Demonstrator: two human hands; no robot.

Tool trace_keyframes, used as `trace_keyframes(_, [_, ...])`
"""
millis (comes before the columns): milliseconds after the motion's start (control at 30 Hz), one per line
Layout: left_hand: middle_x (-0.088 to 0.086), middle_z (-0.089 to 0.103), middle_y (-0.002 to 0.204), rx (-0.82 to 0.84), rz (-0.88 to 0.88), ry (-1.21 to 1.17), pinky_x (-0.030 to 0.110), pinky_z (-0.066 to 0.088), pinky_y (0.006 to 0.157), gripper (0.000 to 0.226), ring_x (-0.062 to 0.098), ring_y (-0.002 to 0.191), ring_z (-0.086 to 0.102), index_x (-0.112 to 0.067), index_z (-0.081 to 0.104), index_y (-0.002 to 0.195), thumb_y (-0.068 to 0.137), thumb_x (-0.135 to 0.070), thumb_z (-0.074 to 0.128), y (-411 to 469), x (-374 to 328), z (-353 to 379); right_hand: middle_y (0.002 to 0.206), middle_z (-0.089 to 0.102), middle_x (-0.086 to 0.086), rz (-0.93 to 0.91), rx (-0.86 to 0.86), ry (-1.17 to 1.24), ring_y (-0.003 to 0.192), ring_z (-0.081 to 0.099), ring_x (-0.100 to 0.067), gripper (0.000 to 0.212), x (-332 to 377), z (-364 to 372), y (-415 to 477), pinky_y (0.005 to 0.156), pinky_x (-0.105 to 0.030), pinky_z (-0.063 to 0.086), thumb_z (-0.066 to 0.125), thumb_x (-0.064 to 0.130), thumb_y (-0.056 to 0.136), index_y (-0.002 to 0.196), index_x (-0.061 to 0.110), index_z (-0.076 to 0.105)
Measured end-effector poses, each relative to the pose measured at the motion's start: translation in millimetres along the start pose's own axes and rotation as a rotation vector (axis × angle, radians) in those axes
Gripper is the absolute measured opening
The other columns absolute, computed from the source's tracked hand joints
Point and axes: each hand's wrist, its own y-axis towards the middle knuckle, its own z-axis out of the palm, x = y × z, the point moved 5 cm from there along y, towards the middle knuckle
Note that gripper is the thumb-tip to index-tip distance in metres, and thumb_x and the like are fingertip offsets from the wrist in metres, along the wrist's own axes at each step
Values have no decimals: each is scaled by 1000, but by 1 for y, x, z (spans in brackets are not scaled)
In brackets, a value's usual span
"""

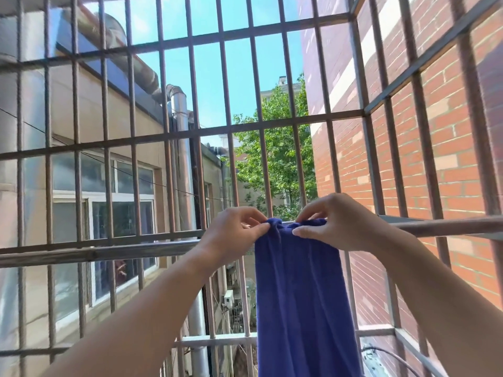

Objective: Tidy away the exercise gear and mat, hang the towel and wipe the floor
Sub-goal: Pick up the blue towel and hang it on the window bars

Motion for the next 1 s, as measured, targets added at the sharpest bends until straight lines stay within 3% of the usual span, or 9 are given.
trace_keyframes(167, [-10, 67, 71, -23, 27, 49, 15, 47, 59, 6, 1, 64, 63, -21, 70, 86, 87, -22, 64, -1, -7, -13, 77, 68, 16, 47, -168, 89, 72, 65, -3, 6, -4, -1, 6, 57, -10, 44, 68, 27, 82, 79, 29, 73])
trace_keyframes(300, [-13, 60, 67, -129, -4, 175, 22, 41, 61, 6, 6, 65, 56, -21, 69, 86, 87, -24, 64, 3, 4, -41, 80, 67, 10, 81, -226, 176, 71, 61, -5, 5, 3, 5, 21, 59, -18, 45, 69, 29, 82, 78, 32, 71])
trace_keyframes(400, [-11, 64, 75, -198, -55, 226, 18, 40, 59, 5, 3, 69, 59, -23, 67, 88, 88, -25, 63, 0, 19, -59, 84, 68, 8, 86, -188, 209, 76, 63, -11, 4, 12, 19, 34, 67, -27, 52, 69, 30, 82, 84, 28, 72])
trace_keyframes(567, [-12, 64, 99, -52, 51, 167, 20, 45, 82, 18, 1, 92, 59, -26, 62, 107, 89, -25, 59, -6, 12, -36, 79, 68, 9, 76, -53, 132, 74, 64, -10, 5, 19, 35, 36, 62, -21, 51, 68, 30, 83, 83, 27, 73])
trace_keyframes(700, [-15, 65, 98, 72, 117, 299, 27, 49, 79, 25, 2, 90, 59, -31, 63, 106, 92, -45, 47, -17, 11, -10, 77, 71, 9, 103, -54, 136, 71, 65, -7, 9, 17, 32, 32, 56, -17, 46, 70, 33, 81, 80, 25, 74])
trace_keyframes(867, [-18, 59, 104, -31, 164, 499, 29, 43, 76, 36, 6, 97, 55, -38, 57, 109, 92, -56, 31, -28, 16, -6, 88, 66, 17, 43, -155, 25, 73, 61, 0, 23, 24, 26, 17, 62, -15, 48, 73, 42, 75, 90, 25, 72])
trace_keyframes(1000, [-18, 59, 107, -18, 165, 519, 28, 41, 74, 38, 8, 100, 55, -39, 56, 112, 92, -57, 29, -26, 17, -4, 83, 59, 16, -51, -252, -54, 73, 57, -4, 14, 37, 22, 3, 69, -24, 50, 74, 38, 75, 84, 28, 72])
